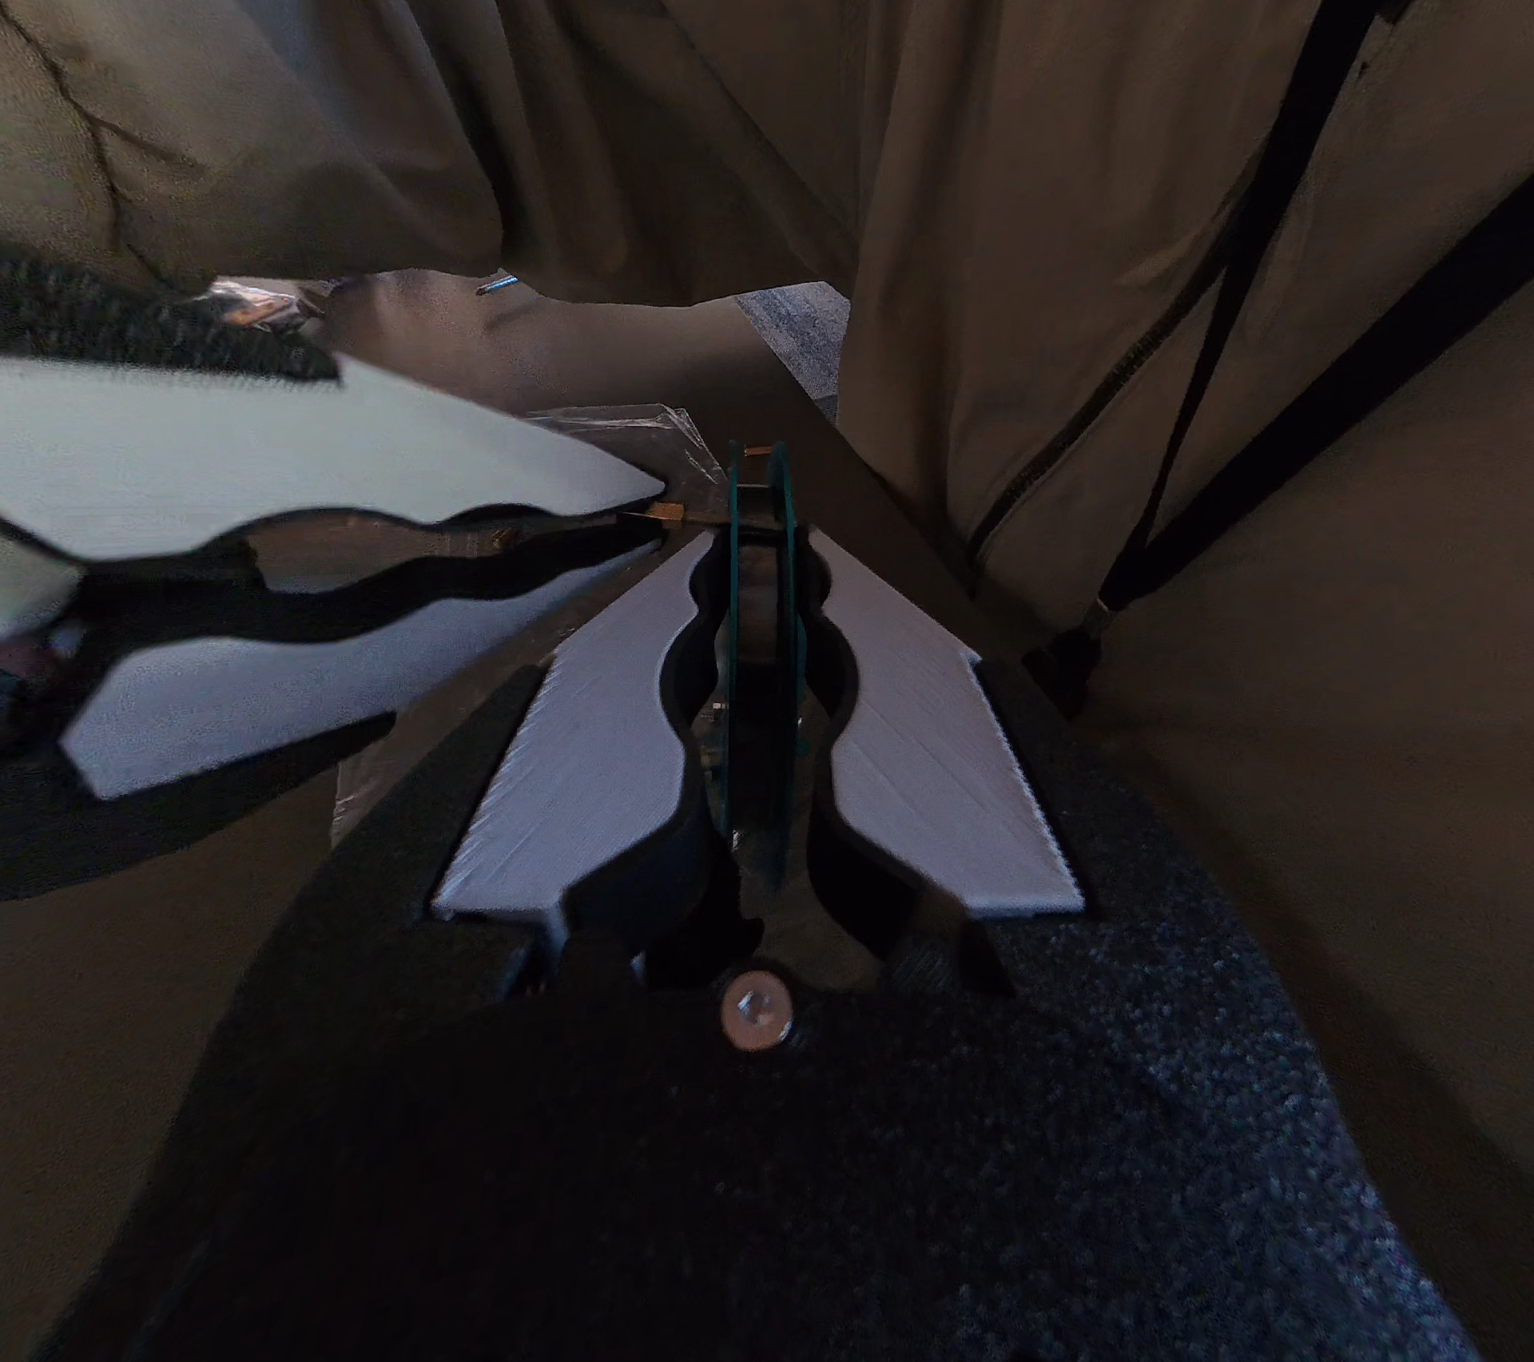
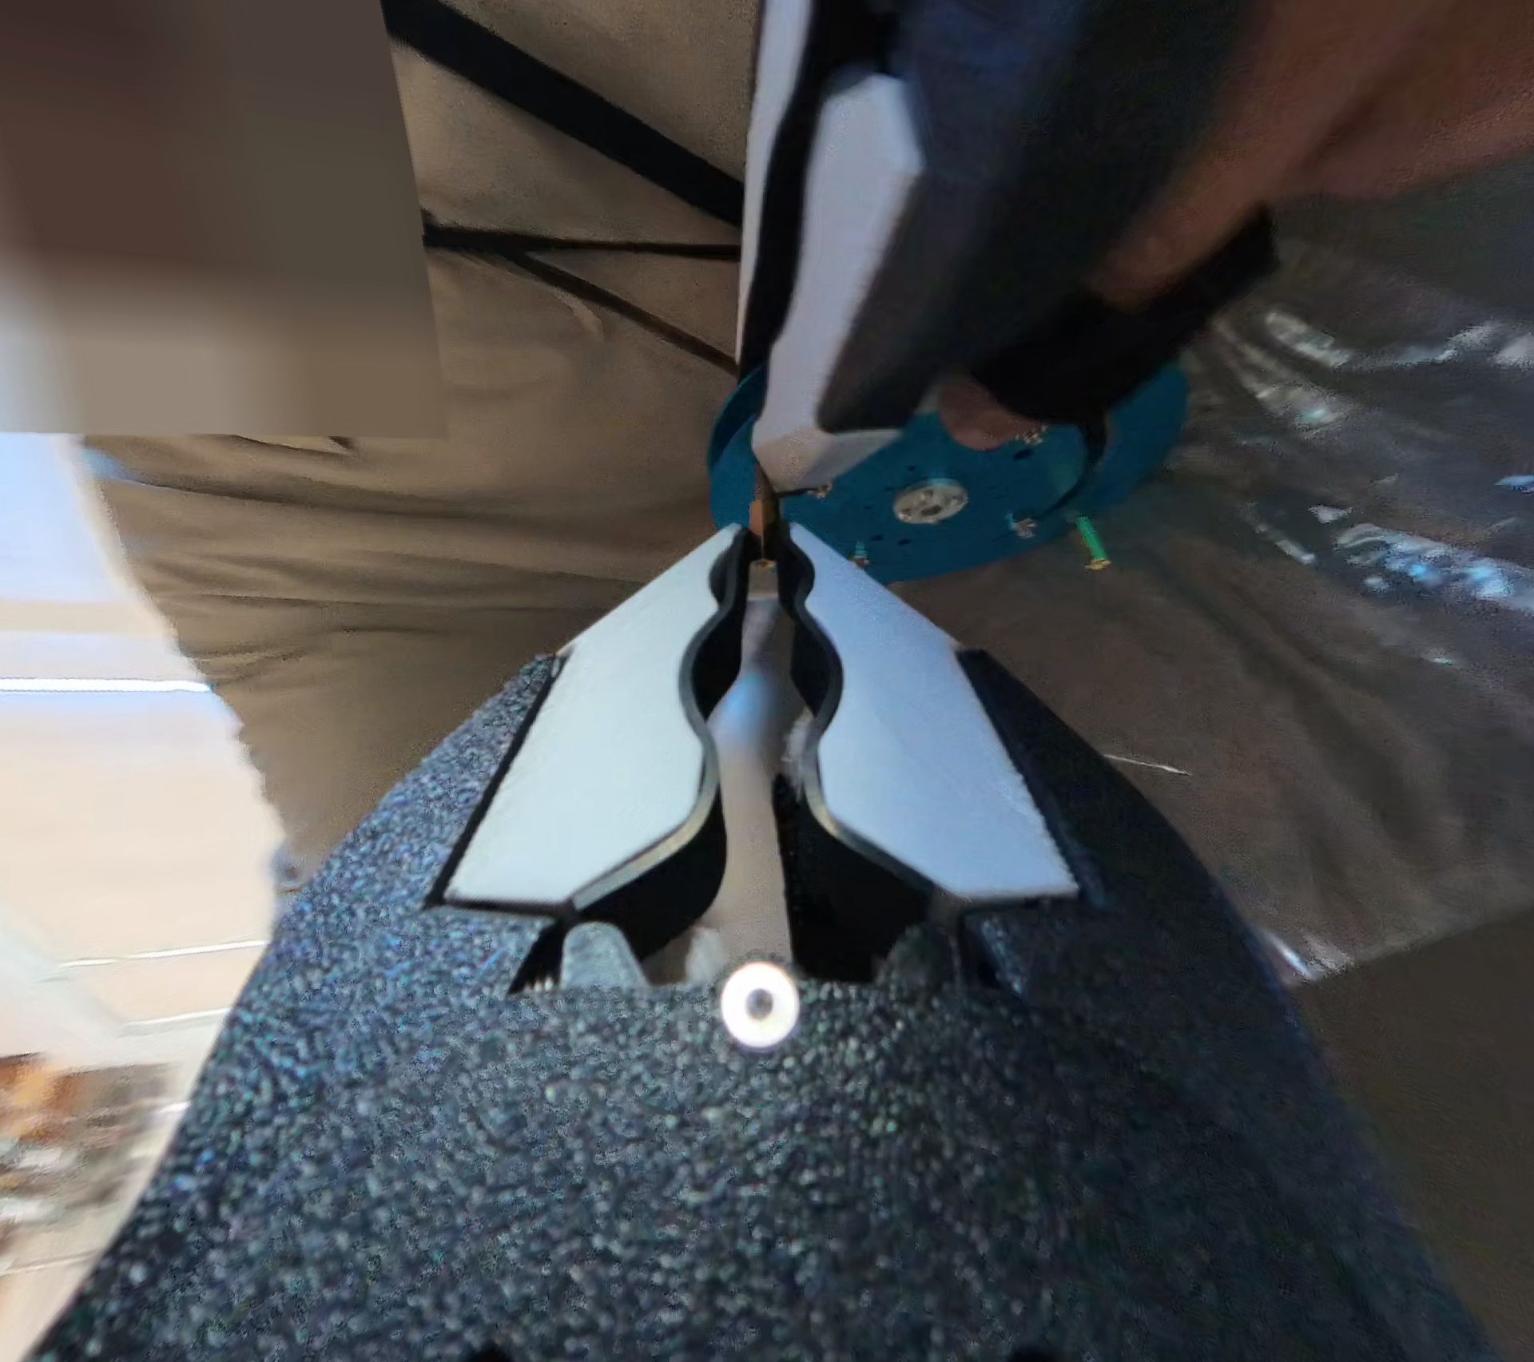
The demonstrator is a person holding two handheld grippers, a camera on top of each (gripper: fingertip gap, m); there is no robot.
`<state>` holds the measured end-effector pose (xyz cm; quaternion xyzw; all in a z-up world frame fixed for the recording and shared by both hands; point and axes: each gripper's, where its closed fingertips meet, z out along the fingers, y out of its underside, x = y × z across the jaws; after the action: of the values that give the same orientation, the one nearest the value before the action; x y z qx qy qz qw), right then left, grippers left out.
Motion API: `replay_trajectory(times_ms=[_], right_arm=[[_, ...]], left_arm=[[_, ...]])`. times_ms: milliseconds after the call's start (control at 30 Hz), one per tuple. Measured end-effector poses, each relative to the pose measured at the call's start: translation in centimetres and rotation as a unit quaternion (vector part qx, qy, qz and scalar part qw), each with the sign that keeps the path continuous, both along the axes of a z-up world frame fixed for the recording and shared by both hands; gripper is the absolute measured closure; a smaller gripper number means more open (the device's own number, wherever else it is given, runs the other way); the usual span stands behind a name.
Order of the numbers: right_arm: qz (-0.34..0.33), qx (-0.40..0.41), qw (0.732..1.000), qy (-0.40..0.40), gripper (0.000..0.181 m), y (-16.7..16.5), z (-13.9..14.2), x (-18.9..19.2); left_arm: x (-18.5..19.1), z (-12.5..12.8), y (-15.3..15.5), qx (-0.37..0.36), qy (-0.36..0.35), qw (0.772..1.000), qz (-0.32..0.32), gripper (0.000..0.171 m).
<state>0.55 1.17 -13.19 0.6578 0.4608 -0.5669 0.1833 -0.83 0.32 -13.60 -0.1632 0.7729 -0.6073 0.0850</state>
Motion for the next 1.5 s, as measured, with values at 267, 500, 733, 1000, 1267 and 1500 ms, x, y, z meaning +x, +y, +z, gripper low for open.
replay_trajectory(times_ms=[267, 500, 733, 1000, 1267, 1500], right_arm=[[-0.091, -0.003, 0.995, 0.03, 0.176, 0.8, 0.1, 0.4], [-0.271, 0.062, 0.959, 0.054, 0.176, 1.6, 0.1, 0.6], [-0.392, 0.131, 0.907, 0.077, 0.176, 2.2, 0.1, 0.8], [-0.433, 0.159, 0.883, 0.083, 0.176, 1.6, 0.1, -0.1], [-0.424, 0.182, 0.882, 0.1, 0.176, 1.4, 0.3, -1.3], [-0.432, 0.229, 0.867, 0.098, 0.176, 1.4, 0.4, -1.7]], left_arm=[[0.6, 0.0, 0.9, 0.011, -0.004, 0.999, 0.03, 0.157], [1.2, -0.4, 2.9, 0.02, -0.004, 0.996, 0.088, 0.143], [1.3, -0.8, 5.3, 0.06, -0.003, 0.978, 0.201, 0.135], [-2.4, 1.1, 5.0, -0.01, -0.022, 0.953, 0.302, 0.143], [-2.0, 0.6, 2.9, -0.013, -0.04, 0.95, 0.309, 0.143], [-1.9, 0.6, 3.0, 0.016, -0.051, 0.95, 0.308, 0.148]])
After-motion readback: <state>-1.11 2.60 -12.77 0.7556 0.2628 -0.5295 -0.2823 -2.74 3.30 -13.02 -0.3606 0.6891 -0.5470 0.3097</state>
